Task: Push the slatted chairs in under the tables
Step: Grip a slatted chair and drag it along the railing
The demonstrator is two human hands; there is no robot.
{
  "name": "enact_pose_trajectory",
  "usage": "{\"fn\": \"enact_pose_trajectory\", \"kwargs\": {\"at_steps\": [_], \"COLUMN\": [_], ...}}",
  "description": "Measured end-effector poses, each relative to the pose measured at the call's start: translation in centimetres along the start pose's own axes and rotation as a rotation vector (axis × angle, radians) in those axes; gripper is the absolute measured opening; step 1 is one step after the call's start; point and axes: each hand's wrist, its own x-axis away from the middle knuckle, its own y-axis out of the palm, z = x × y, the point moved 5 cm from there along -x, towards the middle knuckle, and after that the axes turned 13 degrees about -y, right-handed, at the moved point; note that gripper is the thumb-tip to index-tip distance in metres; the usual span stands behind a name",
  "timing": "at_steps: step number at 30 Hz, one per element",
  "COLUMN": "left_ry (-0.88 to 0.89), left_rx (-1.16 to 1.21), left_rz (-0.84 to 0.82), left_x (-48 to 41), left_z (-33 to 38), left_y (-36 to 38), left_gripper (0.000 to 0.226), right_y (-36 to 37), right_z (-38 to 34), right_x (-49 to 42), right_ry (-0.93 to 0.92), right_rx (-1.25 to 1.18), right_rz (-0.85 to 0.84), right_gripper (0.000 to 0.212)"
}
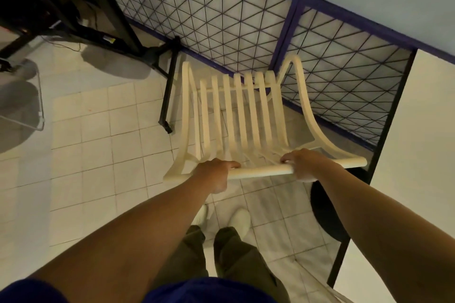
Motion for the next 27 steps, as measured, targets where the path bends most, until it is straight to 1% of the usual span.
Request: {"fn": "enact_pose_trajectory", "kwargs": {"at_steps": [2, 4, 10, 19, 27], "left_ry": [-0.016, -0.016, -0.029, -0.012, 0.073], "left_rx": [-0.026, -0.036, -0.071, -0.072, -0.118], "left_rz": [0.023, 0.046, 0.029, 0.017, 0.013], "left_x": [0.1, 0.1, 0.0, 0.0, -0.3], "left_z": [0.0, 0.1, -0.2, -1.2, -3.5], "left_y": [0.0, 0.0, 0.3, 0.1, -1.0], "left_gripper": [0.076, 0.077, 0.084, 0.085, 0.084], "right_y": [0.0, 0.0, 0.3, 0.7, 1.7], "right_z": [0.5, 0.7, 0.0, -1.0, -3.2], "right_x": [0.2, 0.5, 1.0, 1.3, 0.7], "right_ry": [-0.011, -0.02, -0.004, 0.019, 0.061], "right_rx": [0.008, 0.049, 0.171, 0.097, 0.049], "right_rz": [0.004, 0.012, 0.065, 0.08, 0.104], "right_gripper": [0.065, 0.069, 0.066, 0.064, 0.063]}}
